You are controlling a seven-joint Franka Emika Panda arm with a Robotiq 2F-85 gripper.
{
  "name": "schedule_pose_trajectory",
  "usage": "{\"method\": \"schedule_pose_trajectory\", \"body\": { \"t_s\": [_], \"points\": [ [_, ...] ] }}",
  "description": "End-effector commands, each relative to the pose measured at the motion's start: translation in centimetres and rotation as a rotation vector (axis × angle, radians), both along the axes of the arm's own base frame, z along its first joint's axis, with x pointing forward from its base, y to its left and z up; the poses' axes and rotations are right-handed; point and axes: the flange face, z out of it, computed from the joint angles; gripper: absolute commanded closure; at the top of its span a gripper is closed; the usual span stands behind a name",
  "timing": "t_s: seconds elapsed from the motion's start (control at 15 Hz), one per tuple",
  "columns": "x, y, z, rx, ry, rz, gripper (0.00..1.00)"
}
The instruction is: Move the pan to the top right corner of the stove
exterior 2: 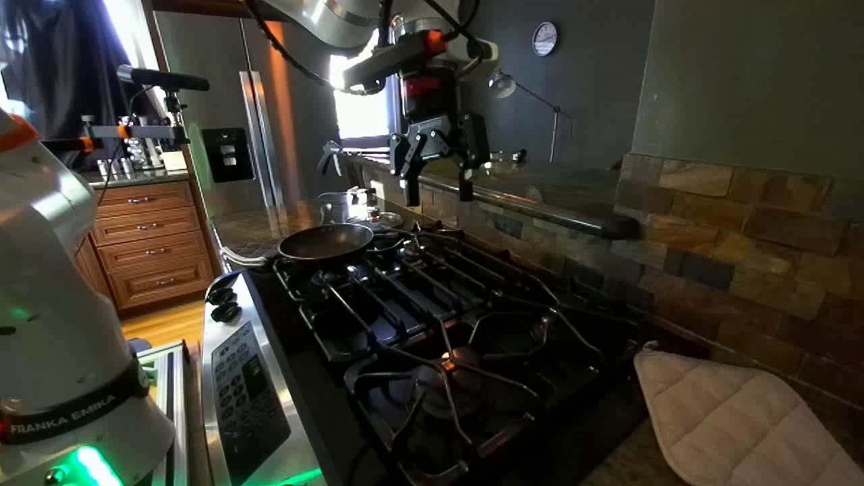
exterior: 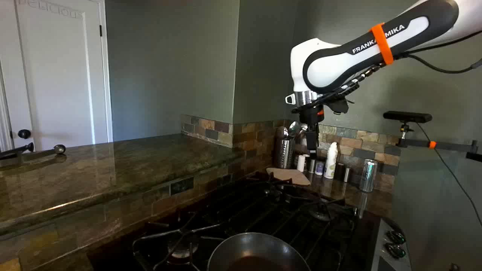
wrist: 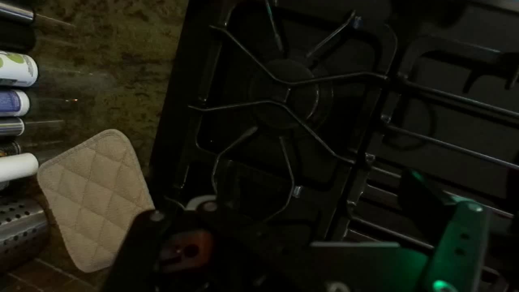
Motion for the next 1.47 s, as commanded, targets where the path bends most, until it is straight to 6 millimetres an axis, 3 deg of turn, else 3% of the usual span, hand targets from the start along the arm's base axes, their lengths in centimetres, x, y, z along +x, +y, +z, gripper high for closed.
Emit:
{"method": "schedule_pose_trajectory", "body": {
  "t_s": [0.0, 0.27, 0.33, 0.8, 1.0, 1.4],
  "points": [
    [0.0, 0.0, 0.0, 0.000, 0.001, 0.000, 0.00],
    [0.0, 0.0, 0.0, 0.000, 0.001, 0.000, 0.00],
    [0.3, 0.8, 0.3, -0.013, 0.001, 0.013, 0.00],
    [2.5, 11.6, 3.5, -0.086, -0.086, 0.296, 0.00],
    [3.2, 15.9, 4.1, -0.042, -0.100, 0.426, 0.00],
    [3.5, 22.0, 4.0, 0.132, -0.099, 0.702, 0.00]
  ]
}}
